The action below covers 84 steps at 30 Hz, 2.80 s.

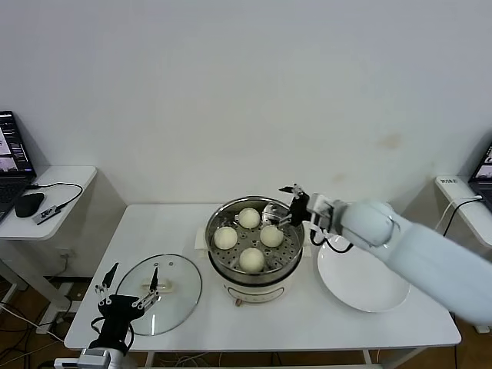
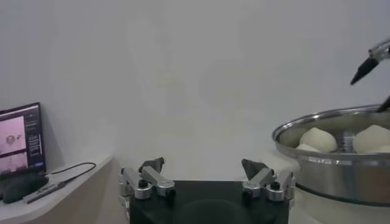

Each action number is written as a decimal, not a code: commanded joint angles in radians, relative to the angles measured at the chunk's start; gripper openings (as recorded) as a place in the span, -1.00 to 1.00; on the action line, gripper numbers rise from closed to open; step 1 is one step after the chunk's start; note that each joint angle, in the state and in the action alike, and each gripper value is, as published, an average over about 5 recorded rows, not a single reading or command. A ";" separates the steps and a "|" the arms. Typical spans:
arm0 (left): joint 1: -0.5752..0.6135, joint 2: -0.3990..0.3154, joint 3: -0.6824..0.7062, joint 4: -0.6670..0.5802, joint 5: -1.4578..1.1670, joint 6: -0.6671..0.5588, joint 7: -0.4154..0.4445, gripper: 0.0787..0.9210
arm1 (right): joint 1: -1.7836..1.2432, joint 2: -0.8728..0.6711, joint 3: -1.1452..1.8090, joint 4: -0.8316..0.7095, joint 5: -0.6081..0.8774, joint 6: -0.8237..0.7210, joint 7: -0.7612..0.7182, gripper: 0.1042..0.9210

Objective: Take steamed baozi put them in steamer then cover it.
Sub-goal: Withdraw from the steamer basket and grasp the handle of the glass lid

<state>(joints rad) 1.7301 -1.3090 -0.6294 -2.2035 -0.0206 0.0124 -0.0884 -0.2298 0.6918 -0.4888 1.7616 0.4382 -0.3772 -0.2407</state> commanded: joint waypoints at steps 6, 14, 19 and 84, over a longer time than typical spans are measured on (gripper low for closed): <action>-0.028 -0.012 0.015 0.096 0.067 -0.055 -0.037 0.77 | -0.991 0.465 1.109 0.083 -0.225 0.576 0.156 0.76; -0.049 0.030 0.012 0.204 0.500 -0.104 -0.132 0.77 | -1.184 0.668 1.352 0.117 -0.161 0.591 0.085 0.76; -0.045 0.114 -0.038 0.288 0.956 -0.154 -0.174 0.77 | -1.308 0.699 1.395 0.143 -0.170 0.572 0.086 0.76; -0.448 0.145 0.096 0.698 1.246 -0.146 -0.050 0.77 | -1.435 0.809 1.377 0.177 -0.275 0.566 0.101 0.76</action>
<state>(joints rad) 1.3091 -1.1639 -0.5409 -1.5356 1.2468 -0.1340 -0.1405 -1.6616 1.4990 0.8894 1.9393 0.1660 0.1872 -0.1387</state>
